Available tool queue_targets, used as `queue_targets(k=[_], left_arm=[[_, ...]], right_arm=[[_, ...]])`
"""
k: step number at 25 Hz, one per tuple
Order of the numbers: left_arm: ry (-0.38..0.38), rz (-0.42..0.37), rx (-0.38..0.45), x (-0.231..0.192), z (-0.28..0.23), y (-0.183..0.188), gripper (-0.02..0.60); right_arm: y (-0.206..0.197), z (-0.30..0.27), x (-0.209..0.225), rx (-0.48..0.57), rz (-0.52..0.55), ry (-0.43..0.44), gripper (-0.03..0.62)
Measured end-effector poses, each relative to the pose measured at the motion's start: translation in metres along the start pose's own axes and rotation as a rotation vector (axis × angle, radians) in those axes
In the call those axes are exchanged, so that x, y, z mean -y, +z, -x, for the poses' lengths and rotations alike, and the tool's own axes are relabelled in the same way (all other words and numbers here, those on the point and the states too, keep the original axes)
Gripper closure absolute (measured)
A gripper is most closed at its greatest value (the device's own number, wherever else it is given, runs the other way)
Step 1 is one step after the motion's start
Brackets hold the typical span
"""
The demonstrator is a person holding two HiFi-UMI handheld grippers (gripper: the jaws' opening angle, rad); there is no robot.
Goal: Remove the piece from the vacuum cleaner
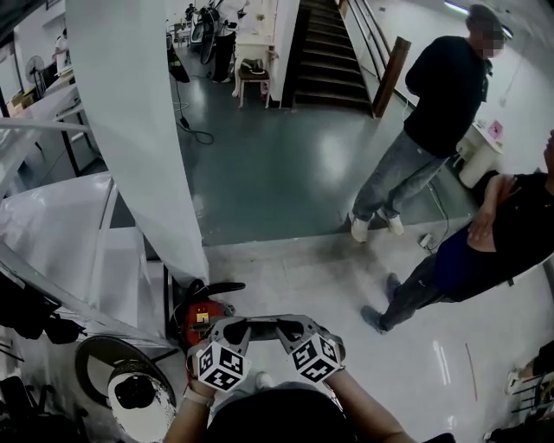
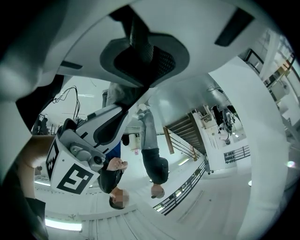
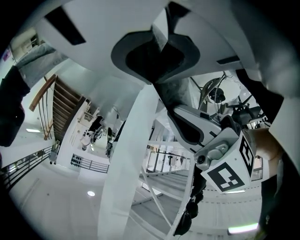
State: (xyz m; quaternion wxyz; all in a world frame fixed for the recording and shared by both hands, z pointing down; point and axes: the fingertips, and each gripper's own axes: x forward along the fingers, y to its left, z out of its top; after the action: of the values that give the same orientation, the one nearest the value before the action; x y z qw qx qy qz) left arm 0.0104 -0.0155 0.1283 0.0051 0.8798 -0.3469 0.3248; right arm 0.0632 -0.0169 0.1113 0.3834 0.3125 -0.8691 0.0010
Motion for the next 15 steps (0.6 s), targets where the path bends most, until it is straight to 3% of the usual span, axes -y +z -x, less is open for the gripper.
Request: queue_targets(k=[15], left_arm=[[0.058,-0.057,0.016,-0.031,0.010,0.012,0.540]], right_arm=[[0.029,-0.006,0.009,0.054,0.005,-0.040,0.551]])
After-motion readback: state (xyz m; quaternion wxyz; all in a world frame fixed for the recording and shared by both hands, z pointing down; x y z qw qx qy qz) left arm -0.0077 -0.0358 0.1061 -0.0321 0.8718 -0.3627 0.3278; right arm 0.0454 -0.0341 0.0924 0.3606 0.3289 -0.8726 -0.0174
